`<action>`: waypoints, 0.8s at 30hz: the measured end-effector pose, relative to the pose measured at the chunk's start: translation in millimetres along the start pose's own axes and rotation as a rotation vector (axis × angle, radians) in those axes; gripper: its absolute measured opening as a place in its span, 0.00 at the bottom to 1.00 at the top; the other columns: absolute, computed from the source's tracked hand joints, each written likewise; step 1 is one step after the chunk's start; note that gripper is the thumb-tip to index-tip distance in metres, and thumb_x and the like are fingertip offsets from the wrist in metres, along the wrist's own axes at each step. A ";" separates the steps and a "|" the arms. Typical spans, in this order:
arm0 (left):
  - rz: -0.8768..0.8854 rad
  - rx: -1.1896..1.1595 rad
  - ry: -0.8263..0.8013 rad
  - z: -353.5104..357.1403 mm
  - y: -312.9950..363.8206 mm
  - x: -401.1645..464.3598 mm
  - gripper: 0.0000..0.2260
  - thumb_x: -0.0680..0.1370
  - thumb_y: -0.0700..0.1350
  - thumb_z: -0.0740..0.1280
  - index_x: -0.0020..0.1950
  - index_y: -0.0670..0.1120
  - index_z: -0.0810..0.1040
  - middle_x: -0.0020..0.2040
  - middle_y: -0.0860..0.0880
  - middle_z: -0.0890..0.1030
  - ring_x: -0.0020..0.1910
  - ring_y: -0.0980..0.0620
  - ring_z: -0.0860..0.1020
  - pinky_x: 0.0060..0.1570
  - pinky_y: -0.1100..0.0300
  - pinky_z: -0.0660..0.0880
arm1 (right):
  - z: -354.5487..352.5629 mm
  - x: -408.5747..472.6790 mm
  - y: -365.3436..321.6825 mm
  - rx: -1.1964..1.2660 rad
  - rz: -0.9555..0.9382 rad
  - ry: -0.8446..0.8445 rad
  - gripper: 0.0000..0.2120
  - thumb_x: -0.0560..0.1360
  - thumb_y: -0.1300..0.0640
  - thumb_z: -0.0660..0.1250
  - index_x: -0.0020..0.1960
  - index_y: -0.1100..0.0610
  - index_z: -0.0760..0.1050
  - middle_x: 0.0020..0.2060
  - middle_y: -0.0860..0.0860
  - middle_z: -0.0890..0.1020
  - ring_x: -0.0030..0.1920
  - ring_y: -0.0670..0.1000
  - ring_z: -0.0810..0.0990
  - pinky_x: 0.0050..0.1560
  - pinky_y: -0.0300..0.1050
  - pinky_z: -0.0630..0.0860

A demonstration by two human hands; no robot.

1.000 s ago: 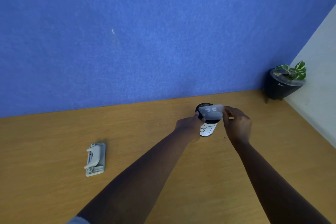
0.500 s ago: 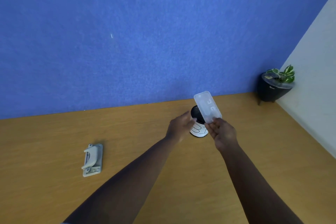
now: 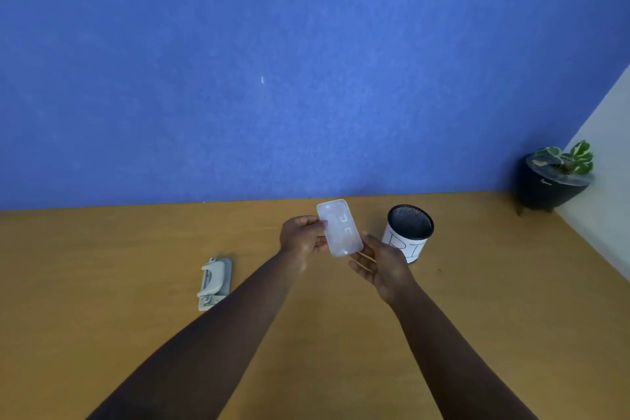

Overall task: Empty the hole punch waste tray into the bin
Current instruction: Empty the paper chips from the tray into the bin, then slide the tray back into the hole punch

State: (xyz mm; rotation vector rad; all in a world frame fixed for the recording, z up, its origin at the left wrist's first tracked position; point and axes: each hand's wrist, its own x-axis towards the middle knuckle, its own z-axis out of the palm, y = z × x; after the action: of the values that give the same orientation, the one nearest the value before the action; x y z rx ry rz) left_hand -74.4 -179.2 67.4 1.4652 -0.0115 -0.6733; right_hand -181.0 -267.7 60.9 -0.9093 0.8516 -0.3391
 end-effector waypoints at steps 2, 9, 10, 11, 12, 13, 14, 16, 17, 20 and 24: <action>0.003 0.033 0.003 -10.7 0.3 -2.3 0.09 0.75 0.36 0.68 0.54 0.36 0.78 0.47 0.39 0.79 0.30 0.48 0.78 0.19 0.67 0.74 | 5.6 -0.3 1.4 -0.029 0.009 -0.013 0.05 0.76 0.60 0.64 0.42 0.59 0.76 0.38 0.53 0.80 0.37 0.50 0.78 0.37 0.43 0.79; 0.045 -0.007 0.010 -24.8 4.4 -7.8 0.03 0.76 0.36 0.67 0.49 0.39 0.77 0.47 0.39 0.80 0.31 0.47 0.79 0.24 0.64 0.79 | 21.6 -3.0 8.4 -0.059 -0.001 -0.051 0.05 0.76 0.63 0.65 0.41 0.62 0.77 0.36 0.56 0.80 0.34 0.51 0.79 0.28 0.36 0.80; 0.048 -0.016 -0.001 -23.3 5.6 -8.2 0.02 0.76 0.36 0.67 0.48 0.39 0.77 0.47 0.40 0.80 0.32 0.47 0.79 0.26 0.63 0.80 | 21.2 -2.4 7.3 -0.054 -0.015 -0.044 0.06 0.76 0.63 0.65 0.41 0.62 0.77 0.36 0.56 0.80 0.32 0.50 0.79 0.27 0.35 0.80; 0.050 -0.022 -0.017 -21.5 7.0 -8.9 0.01 0.76 0.36 0.67 0.46 0.40 0.77 0.46 0.40 0.80 0.33 0.47 0.80 0.27 0.62 0.80 | 20.0 -1.0 5.5 -0.060 -0.034 -0.034 0.06 0.76 0.64 0.65 0.40 0.62 0.77 0.36 0.56 0.80 0.30 0.49 0.80 0.27 0.34 0.80; 0.052 -0.025 -0.036 -18.9 8.1 -8.6 0.01 0.76 0.37 0.67 0.45 0.40 0.77 0.45 0.41 0.81 0.34 0.47 0.81 0.29 0.61 0.81 | 18.4 -0.3 2.5 -0.064 -0.052 -0.025 0.06 0.75 0.64 0.65 0.39 0.62 0.76 0.35 0.56 0.80 0.28 0.48 0.80 0.27 0.33 0.79; 0.052 -0.029 -0.053 -15.6 8.8 -7.8 0.01 0.76 0.38 0.67 0.45 0.41 0.77 0.43 0.43 0.81 0.34 0.48 0.81 0.29 0.62 0.81 | 15.7 1.2 -1.4 -0.063 -0.062 -0.017 0.06 0.75 0.65 0.65 0.39 0.61 0.76 0.35 0.56 0.80 0.28 0.47 0.80 0.27 0.33 0.79; 0.052 -0.023 -0.065 -12.0 9.3 -6.8 0.01 0.77 0.39 0.67 0.45 0.42 0.77 0.42 0.45 0.81 0.35 0.49 0.81 0.30 0.62 0.80 | 12.8 2.7 -6.5 -0.053 -0.066 -0.007 0.06 0.75 0.65 0.65 0.39 0.61 0.75 0.35 0.56 0.79 0.30 0.48 0.79 0.27 0.33 0.79; 0.041 0.002 -0.079 -4.5 8.0 -4.7 0.02 0.78 0.40 0.65 0.48 0.43 0.77 0.42 0.47 0.81 0.36 0.52 0.80 0.31 0.63 0.78 | 3.1 9.1 -18.6 -0.034 -0.074 0.026 0.06 0.75 0.66 0.65 0.39 0.62 0.74 0.35 0.55 0.79 0.32 0.48 0.78 0.26 0.32 0.78; 0.028 0.021 -0.094 -0.8 5.9 -3.3 0.03 0.79 0.40 0.64 0.50 0.43 0.77 0.45 0.46 0.80 0.36 0.53 0.79 0.33 0.62 0.77 | -3.7 13.9 -25.6 -0.040 -0.084 0.055 0.05 0.75 0.67 0.64 0.41 0.62 0.73 0.36 0.56 0.79 0.31 0.48 0.79 0.26 0.32 0.78; -0.005 0.179 -0.166 6.4 -4.1 -1.4 0.10 0.79 0.39 0.63 0.58 0.40 0.78 0.50 0.44 0.79 0.37 0.52 0.78 0.36 0.61 0.75 | -26.5 29.8 -45.5 -0.047 -0.157 0.180 0.06 0.75 0.70 0.62 0.50 0.65 0.74 0.43 0.60 0.79 0.33 0.51 0.79 0.29 0.33 0.79; 0.052 0.500 -0.297 19.5 -14.2 1.4 0.16 0.78 0.40 0.63 0.67 0.42 0.75 0.60 0.44 0.80 0.57 0.47 0.79 0.43 0.60 0.77 | -57.5 56.6 -63.9 -0.345 -0.310 0.516 0.10 0.71 0.65 0.68 0.52 0.65 0.78 0.42 0.58 0.80 0.32 0.54 0.78 0.43 0.48 0.80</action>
State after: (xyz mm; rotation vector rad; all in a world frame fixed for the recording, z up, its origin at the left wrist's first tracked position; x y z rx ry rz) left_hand -86.9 -196.9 56.7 1.8184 -0.4753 -0.8811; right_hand -183.8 -370.5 65.1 -1.3081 1.2694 -0.7327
